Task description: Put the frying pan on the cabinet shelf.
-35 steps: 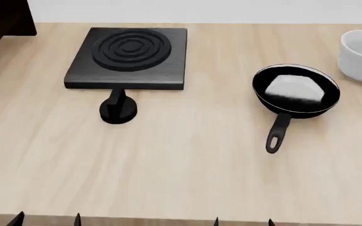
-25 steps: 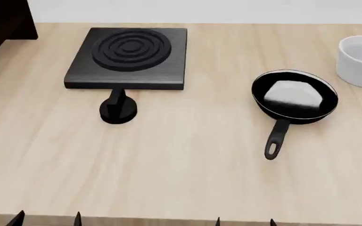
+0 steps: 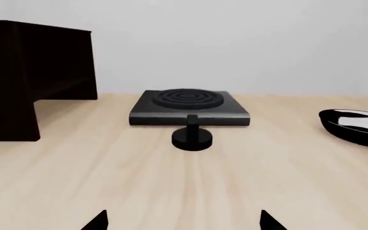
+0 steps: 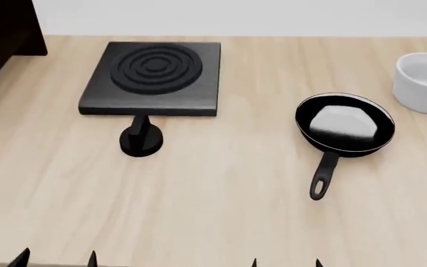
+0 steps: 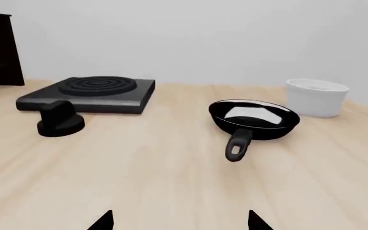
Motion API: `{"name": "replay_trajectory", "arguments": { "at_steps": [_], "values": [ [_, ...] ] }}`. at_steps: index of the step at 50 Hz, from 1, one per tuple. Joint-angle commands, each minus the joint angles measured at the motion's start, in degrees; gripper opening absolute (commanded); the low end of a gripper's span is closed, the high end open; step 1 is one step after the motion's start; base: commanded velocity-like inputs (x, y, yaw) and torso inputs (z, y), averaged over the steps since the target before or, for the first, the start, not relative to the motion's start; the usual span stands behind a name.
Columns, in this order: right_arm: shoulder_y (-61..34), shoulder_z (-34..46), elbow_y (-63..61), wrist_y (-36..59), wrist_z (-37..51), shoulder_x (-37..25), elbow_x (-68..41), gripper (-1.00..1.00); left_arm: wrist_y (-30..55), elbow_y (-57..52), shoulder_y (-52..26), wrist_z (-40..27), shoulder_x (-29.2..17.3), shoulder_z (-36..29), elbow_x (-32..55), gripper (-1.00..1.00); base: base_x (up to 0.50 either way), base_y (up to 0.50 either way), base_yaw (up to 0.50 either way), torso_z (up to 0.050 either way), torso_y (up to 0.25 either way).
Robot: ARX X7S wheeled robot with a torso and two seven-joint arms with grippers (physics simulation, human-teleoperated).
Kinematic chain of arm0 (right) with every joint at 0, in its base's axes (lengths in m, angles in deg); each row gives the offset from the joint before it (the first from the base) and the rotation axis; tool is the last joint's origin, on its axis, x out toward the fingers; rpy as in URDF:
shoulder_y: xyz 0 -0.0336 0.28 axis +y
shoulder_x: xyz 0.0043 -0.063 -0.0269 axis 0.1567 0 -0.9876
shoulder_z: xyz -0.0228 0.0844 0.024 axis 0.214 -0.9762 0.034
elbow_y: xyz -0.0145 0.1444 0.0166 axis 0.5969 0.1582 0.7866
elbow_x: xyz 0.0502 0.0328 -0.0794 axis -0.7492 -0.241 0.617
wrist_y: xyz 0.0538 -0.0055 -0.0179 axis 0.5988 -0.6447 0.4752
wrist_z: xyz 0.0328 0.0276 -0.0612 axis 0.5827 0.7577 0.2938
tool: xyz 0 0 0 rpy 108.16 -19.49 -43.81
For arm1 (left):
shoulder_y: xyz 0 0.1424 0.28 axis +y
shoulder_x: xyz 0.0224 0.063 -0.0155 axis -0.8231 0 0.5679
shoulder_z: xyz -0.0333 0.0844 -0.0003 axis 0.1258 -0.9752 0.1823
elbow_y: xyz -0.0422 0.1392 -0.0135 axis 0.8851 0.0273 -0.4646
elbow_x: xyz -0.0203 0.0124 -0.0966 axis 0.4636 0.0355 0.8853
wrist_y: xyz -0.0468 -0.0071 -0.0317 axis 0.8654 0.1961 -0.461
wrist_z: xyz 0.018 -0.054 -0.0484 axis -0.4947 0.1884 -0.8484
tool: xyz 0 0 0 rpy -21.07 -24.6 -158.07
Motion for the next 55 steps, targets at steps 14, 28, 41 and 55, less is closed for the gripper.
{"name": "replay_trajectory", "arguments": {
  "at_steps": [14,28,41,55],
  "values": [
    [0.1,2.2,-0.9,1.0,2.1,-1.8,-1.5,1.00,-0.1,0.1,-0.2,-1.3,-1.7,-2.1,2.4,1.00,0.00,0.00,0.00,0.044,0.000],
    [-0.4,3.3,-0.2,0.7,2.9,-2.5,-2.5,1.00,1.4,0.5,-0.7,-2.6,-2.4,-3.1,2.9,1.00,0.00,0.00,0.00,0.047,0.000],
    [-0.3,3.9,-0.9,1.0,3.8,-3.0,-3.2,1.00,3.6,-0.4,-0.8,-4.0,-3.0,-3.9,3.4,1.00,0.00,0.00,0.00,0.000,0.000],
    [-0.6,4.9,-1.0,1.6,4.9,-3.8,-3.1,1.00,2.1,-0.2,-0.6,-4.4,-3.5,-4.1,5.0,1.00,0.00,0.00,0.00,0.000,0.000]
  ]
}}
